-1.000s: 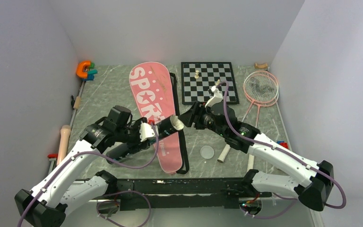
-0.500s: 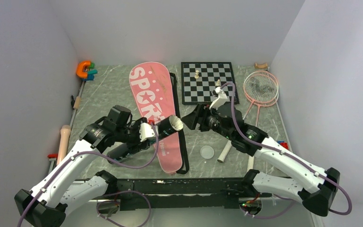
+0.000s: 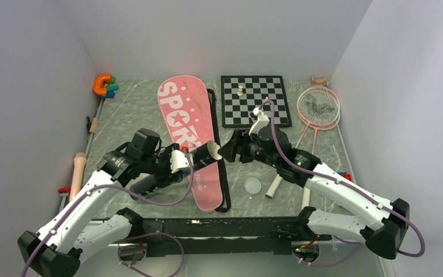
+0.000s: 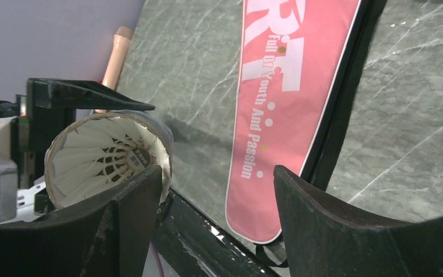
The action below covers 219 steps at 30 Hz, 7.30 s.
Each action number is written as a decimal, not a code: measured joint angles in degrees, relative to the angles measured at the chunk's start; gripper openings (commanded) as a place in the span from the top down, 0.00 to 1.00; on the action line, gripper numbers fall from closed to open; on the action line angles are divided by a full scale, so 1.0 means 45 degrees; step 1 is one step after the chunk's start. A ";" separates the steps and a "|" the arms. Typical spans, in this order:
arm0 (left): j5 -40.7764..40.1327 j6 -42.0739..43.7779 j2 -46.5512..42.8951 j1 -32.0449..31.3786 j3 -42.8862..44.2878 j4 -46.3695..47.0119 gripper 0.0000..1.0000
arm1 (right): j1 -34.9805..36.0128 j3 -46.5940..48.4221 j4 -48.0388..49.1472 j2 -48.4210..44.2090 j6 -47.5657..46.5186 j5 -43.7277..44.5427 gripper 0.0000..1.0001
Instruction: Pack up the badminton gear
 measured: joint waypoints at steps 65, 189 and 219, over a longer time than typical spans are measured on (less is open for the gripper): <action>-0.0345 0.0364 -0.0384 -0.0024 -0.0627 -0.0092 0.68 | -0.6795 -0.0641 0.1117 0.6416 0.2875 0.0699 0.41; -0.0102 0.0801 -0.0481 -0.0049 -0.0845 -0.0578 0.68 | -0.1379 0.0306 -0.0316 0.2244 -0.2045 -0.5134 0.41; -0.0097 0.0806 -0.0272 -0.0053 -0.0578 -0.0529 0.68 | -0.9743 -0.1219 -0.0738 0.1326 -0.1350 -0.3847 0.18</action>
